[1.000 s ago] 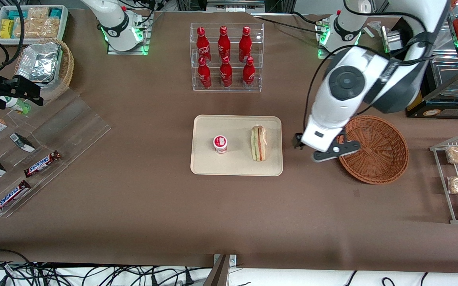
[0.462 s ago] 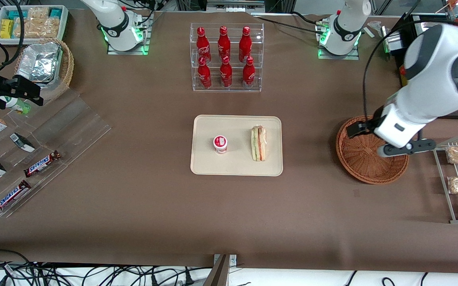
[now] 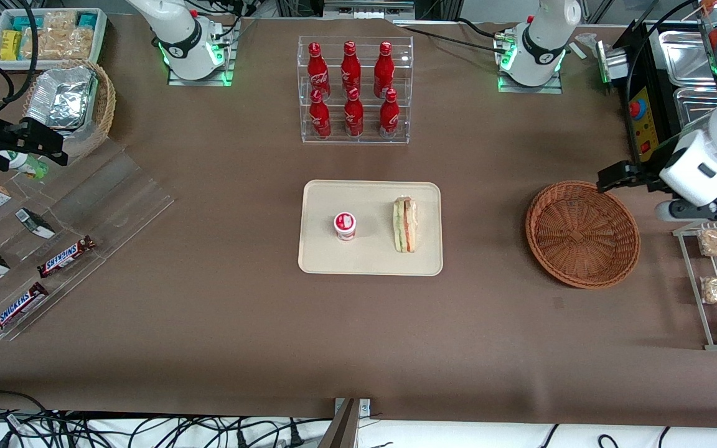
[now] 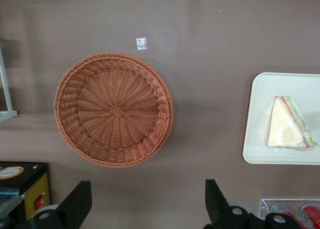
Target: Place sandwich from basket to tray
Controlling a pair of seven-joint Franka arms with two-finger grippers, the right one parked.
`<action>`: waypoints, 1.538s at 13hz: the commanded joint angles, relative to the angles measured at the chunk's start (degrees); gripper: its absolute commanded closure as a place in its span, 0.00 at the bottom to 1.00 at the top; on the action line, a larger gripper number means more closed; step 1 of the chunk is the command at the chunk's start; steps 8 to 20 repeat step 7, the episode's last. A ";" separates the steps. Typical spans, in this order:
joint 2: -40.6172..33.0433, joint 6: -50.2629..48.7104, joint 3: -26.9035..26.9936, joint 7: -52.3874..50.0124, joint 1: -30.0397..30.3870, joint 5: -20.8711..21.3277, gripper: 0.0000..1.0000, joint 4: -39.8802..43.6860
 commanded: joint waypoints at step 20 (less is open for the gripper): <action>-3.81 -3.97 7.09 7.49 -6.96 -1.35 0.00 0.80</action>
